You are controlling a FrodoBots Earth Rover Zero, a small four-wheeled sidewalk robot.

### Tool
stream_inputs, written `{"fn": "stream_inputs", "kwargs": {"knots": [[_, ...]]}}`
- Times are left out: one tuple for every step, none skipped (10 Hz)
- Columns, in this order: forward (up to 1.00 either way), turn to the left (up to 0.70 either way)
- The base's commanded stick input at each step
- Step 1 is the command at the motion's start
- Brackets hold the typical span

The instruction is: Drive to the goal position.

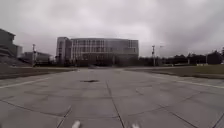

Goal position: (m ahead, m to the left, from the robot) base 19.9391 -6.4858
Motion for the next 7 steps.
{"fn": "stream_inputs", "kwargs": {"knots": [[0.7, 0.0], [0.7, 0.0], [0.7, 0.0], [0.7, 0.0], [0.7, 0.0], [0.7, 0.0], [0.7, 0.0]]}}
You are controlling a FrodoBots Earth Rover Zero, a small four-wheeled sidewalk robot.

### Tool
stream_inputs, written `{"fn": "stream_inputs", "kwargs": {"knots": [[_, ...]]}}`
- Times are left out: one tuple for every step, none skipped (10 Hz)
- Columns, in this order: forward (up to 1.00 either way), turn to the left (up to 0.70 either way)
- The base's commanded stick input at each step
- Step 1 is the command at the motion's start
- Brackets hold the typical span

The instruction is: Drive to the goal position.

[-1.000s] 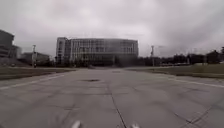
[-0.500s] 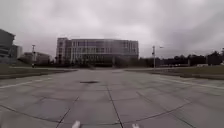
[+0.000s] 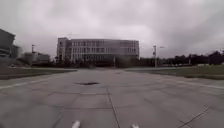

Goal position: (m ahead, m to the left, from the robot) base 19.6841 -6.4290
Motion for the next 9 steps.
{"fn": "stream_inputs", "kwargs": {"knots": [[0.7, 0.0], [0.7, 0.0], [0.7, 0.0], [0.7, 0.0], [0.7, 0.0], [0.7, 0.0], [0.7, 0.0], [0.7, 0.0], [0.7, 0.0]]}}
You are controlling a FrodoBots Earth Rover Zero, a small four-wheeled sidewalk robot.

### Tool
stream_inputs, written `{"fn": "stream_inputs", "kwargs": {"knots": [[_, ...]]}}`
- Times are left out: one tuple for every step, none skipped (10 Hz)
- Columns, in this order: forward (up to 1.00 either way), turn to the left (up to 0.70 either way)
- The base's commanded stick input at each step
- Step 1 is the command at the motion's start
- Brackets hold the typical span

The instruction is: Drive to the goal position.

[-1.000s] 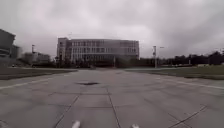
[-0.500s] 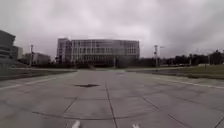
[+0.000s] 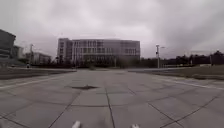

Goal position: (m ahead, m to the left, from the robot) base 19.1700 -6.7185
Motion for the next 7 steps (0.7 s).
{"fn": "stream_inputs", "kwargs": {"knots": [[0.7, 0.0], [0.7, 0.0], [0.7, 0.0], [0.7, 0.0], [0.7, 0.0], [0.7, 0.0], [0.7, 0.0]]}}
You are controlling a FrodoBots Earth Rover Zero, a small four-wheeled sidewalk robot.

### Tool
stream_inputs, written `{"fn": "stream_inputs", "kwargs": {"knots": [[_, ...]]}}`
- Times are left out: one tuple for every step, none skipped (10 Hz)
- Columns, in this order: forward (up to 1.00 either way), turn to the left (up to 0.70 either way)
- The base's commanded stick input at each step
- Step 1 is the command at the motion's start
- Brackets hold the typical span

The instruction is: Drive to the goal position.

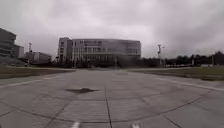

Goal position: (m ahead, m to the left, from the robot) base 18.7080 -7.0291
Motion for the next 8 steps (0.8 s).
{"fn": "stream_inputs", "kwargs": {"knots": [[0.7, 0.0], [0.7, 0.0], [0.7, 0.0], [0.7, 0.0], [0.7, 0.0], [0.7, 0.0], [0.7, 0.0], [0.7, 0.0]]}}
